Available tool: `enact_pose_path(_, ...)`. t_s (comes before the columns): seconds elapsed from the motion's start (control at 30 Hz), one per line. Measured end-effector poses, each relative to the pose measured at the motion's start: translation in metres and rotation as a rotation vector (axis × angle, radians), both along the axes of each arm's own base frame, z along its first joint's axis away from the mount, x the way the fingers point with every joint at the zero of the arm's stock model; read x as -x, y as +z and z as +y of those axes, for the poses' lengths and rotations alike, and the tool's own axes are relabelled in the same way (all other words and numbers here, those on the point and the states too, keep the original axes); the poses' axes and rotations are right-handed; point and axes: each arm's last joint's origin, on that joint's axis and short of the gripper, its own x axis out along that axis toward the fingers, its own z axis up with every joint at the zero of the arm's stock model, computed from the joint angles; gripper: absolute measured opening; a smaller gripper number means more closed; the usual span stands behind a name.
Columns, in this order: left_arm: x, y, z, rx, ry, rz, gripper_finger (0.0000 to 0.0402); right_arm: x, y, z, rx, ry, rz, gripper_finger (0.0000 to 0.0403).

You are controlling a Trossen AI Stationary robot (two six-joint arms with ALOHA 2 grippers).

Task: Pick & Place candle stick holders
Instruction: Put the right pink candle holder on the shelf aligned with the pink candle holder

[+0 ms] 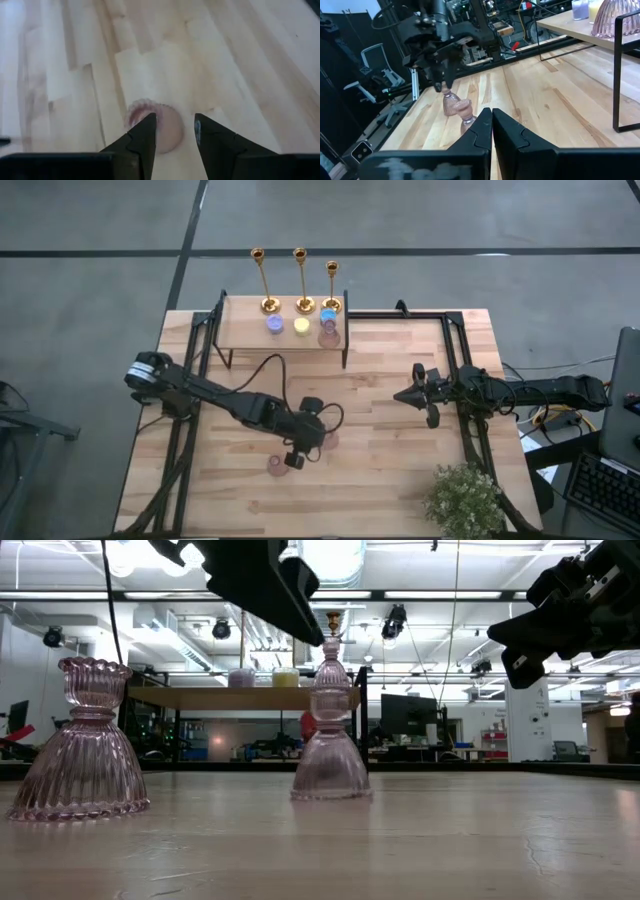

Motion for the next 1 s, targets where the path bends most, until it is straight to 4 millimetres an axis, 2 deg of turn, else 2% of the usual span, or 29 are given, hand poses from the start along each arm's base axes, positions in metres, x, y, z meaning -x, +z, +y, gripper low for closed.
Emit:
enact_pose_path(0.23,-0.012,-0.02,-0.009,-0.056,-0.068,0.0,0.0135,0.0,0.0,0.0,0.0,0.0,0.0,0.0008)
enact_pose_path(0.4,-0.016,-0.032,-0.007,-0.116,0.006,0.025,0.0135,0.0,0.0,0.0,0.0,0.0,0.002,0.0008)
enact_pose_path(0.67,-0.02,-0.045,-0.008,-0.127,0.008,0.059,0.013,0.0,0.0,0.0,0.0,0.0,0.0,0.0008)
enact_pose_path(0.8,-0.023,-0.049,-0.009,-0.134,0.012,0.064,0.0095,0.0,0.0,0.0,0.0,0.0,0.0,0.0008)
enact_pose_path(0.93,-0.022,-0.05,-0.007,-0.14,-0.001,0.088,0.0028,0.0,0.0,0.0,0.0,0.0,0.0,0.0008)
enact_pose_path(1.0,-0.022,-0.051,-0.005,-0.134,0.001,0.091,0.0027,0.0,0.0,0.0,0.0,0.0,0.0,0.0008)
